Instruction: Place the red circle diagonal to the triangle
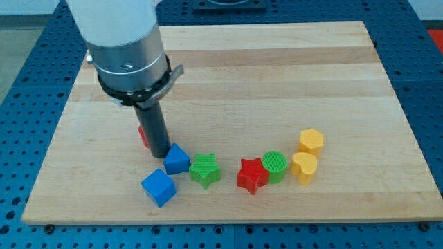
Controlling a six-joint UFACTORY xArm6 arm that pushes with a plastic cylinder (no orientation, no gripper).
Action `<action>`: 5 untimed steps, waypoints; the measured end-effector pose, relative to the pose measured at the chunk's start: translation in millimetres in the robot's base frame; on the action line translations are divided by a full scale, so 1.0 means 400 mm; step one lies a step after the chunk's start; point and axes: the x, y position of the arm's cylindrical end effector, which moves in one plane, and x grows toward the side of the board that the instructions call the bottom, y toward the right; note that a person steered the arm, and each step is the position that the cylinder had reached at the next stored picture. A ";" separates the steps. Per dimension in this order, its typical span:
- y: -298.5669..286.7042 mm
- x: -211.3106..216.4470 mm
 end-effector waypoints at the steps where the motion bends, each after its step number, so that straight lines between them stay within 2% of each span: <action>1: -0.085 0.000; 2: -0.159 -0.016; 5: -0.137 -0.067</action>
